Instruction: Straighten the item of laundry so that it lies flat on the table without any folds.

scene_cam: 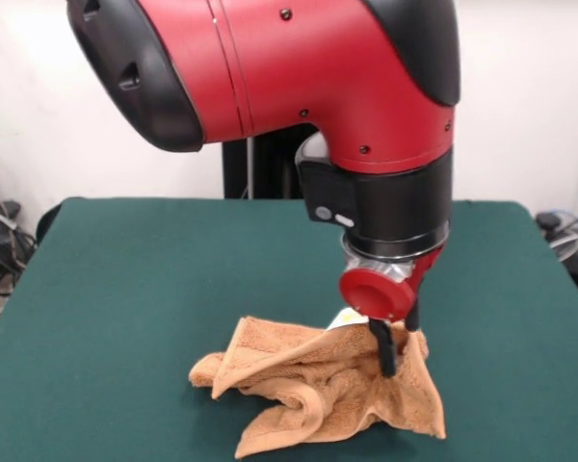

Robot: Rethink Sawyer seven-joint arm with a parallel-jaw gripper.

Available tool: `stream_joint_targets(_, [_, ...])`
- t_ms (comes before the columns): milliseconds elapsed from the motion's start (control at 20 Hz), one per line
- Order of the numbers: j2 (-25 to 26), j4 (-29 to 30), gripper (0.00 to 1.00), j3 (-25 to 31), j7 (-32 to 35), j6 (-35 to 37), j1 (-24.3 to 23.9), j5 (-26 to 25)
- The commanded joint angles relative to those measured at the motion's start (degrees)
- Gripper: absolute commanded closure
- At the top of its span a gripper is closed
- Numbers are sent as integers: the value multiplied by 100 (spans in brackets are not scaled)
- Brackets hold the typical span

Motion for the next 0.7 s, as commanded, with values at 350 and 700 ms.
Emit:
stream_joint_targets(350, [241, -317, 0, -811, -1247, 1372, 114, -455])
stream_joint_targets(700, [150, -139, 0, -799, -1129, 1585, 69, -421])
